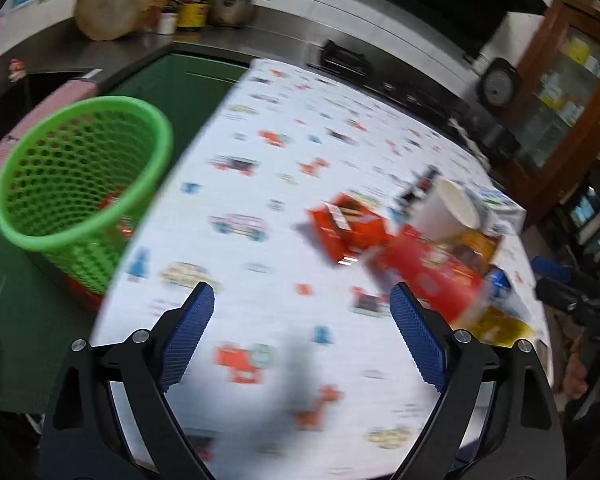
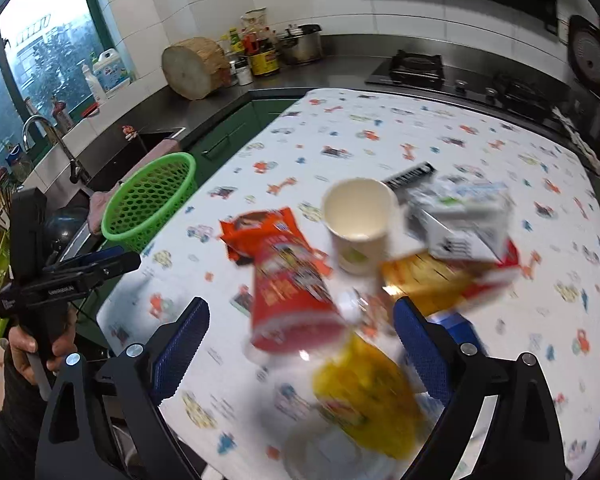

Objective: Collect trash
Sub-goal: 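Return the left gripper to the table and grasp the tall red paper cup, then lift the red paper cup with the left gripper while the right reaches the yellow bag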

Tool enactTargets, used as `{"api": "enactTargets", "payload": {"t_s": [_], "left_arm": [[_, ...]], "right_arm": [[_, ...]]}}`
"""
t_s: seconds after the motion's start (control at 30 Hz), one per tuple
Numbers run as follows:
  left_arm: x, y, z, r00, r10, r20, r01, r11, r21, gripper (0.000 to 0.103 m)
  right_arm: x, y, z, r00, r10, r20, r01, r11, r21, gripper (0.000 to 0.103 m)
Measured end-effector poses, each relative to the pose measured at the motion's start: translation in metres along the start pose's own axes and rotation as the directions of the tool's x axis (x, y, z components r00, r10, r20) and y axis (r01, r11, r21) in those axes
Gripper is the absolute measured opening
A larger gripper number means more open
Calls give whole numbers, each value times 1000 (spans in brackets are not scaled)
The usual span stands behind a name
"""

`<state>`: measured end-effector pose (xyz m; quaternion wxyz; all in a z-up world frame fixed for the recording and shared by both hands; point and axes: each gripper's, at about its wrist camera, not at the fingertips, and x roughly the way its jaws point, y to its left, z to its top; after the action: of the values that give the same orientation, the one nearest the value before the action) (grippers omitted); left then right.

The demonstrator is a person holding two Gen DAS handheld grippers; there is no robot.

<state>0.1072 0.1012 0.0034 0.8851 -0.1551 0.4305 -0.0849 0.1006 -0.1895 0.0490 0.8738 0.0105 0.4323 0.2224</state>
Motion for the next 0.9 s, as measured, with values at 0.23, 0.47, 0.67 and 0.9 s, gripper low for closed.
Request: {"api": "enactTargets", "payload": {"t_s": [0.23, 0.47, 0.67, 0.9], "left_arm": [[22, -53, 0, 994, -76, -72, 75, 997, -22, 96], [57, -88, 3, 985, -85, -147, 76, 995, -65, 96], [88, -94, 8, 972, -101, -212, 61, 980, -189, 96], [120, -98, 8, 951, -141, -276, 53, 951, -306, 96]], "right_arm": [[-14, -29, -39, 1000, -23, 0, 23, 998, 53, 91], [-10, -40, -62, 1000, -14, -22, 15, 999, 47, 91], [-8, -37, -67, 1000, 3, -10, -3, 1000, 19, 91], [-2, -35, -70, 1000, 16, -19, -16, 1000, 2, 91]]}}
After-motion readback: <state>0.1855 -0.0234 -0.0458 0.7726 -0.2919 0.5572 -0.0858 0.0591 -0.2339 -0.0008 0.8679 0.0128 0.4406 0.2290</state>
